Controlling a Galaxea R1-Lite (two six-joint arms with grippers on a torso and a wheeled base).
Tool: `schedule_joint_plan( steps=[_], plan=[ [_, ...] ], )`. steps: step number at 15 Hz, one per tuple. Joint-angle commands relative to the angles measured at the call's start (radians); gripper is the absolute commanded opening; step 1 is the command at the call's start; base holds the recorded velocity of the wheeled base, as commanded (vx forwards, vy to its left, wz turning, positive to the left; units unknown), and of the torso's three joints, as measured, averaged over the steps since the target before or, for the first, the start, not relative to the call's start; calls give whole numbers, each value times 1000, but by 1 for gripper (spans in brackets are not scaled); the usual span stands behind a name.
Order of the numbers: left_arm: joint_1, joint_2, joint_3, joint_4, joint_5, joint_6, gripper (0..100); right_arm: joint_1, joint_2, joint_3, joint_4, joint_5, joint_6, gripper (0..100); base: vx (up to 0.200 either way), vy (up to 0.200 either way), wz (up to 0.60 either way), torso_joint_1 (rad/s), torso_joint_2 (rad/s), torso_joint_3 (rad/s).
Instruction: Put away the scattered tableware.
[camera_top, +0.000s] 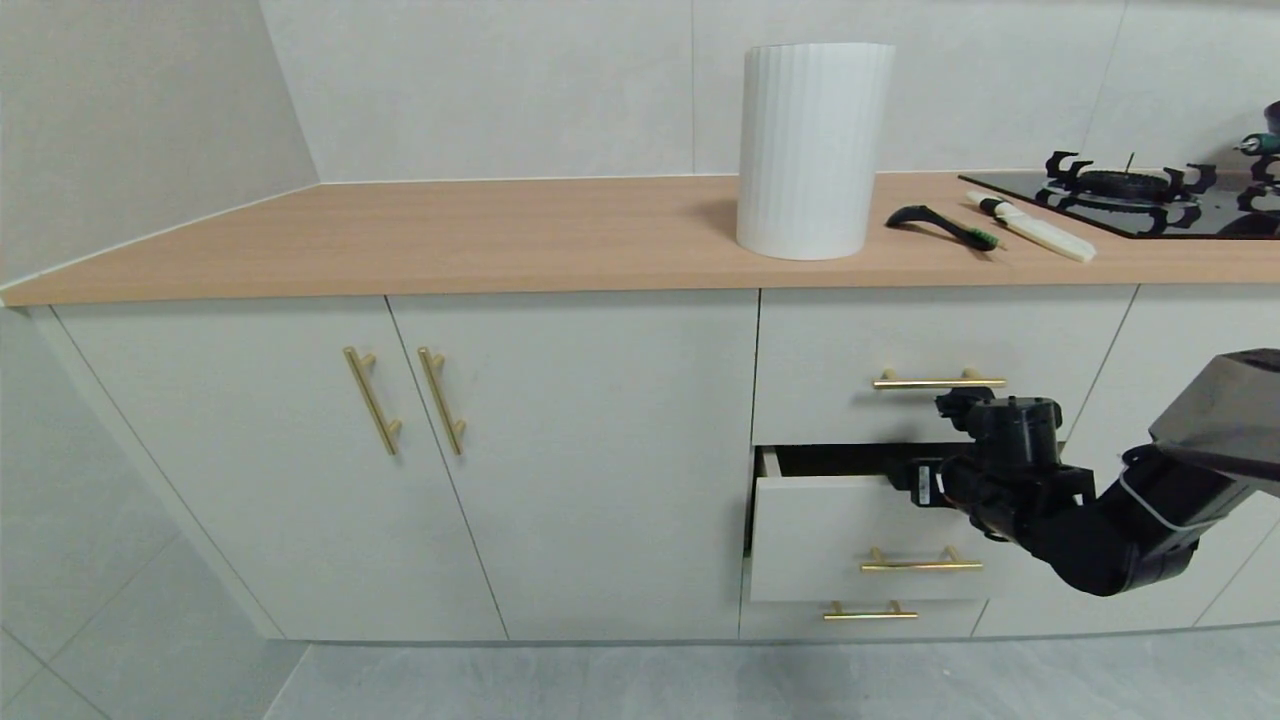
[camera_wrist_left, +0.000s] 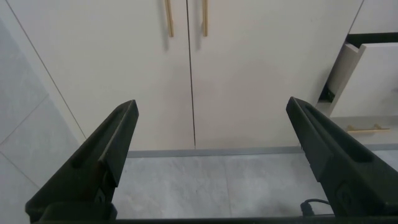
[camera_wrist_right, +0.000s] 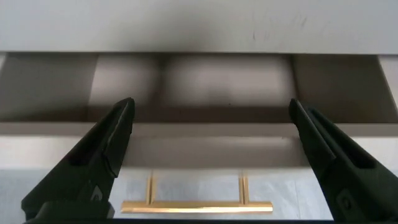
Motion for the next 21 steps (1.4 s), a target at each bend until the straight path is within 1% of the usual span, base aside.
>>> schedule_joint_plan(
  steps=[1, 6, 10, 12, 16, 18, 19, 21],
  plan=[
    [0, 1, 0, 0, 0, 0, 100, 0, 27, -4, 5, -3, 0, 100, 0, 0, 0, 0, 0, 0],
    [0, 1, 0, 0, 0, 0, 100, 0, 45, -4, 7, -3, -2, 100, 0, 0, 0, 0, 0, 0],
    [0, 1, 0, 0, 0, 0, 100, -6, 2, 8, 33, -1, -3, 100, 0, 0, 0, 0, 0, 0],
    [0, 1, 0, 0, 0, 0, 100, -6, -51, 9, 142, 9, -3, 100, 0, 0, 0, 0, 0, 0],
    [0, 1, 0, 0, 0, 0, 100, -6, -128, 14, 285, 28, -5, 100, 0, 0, 0, 0, 0, 0],
    [0, 1, 0, 0, 0, 0, 100, -6, -165, 9, 396, 37, -10, 100, 0, 0, 0, 0, 0, 0],
    [0, 1, 0, 0, 0, 0, 100, -3, -190, 8, 456, 63, -10, 100, 0, 0, 0, 0, 0, 0],
    [0, 1, 0, 0, 0, 0, 100, 3, -220, 11, 510, 69, -10, 100, 0, 0, 0, 0, 0, 0]
  ],
)
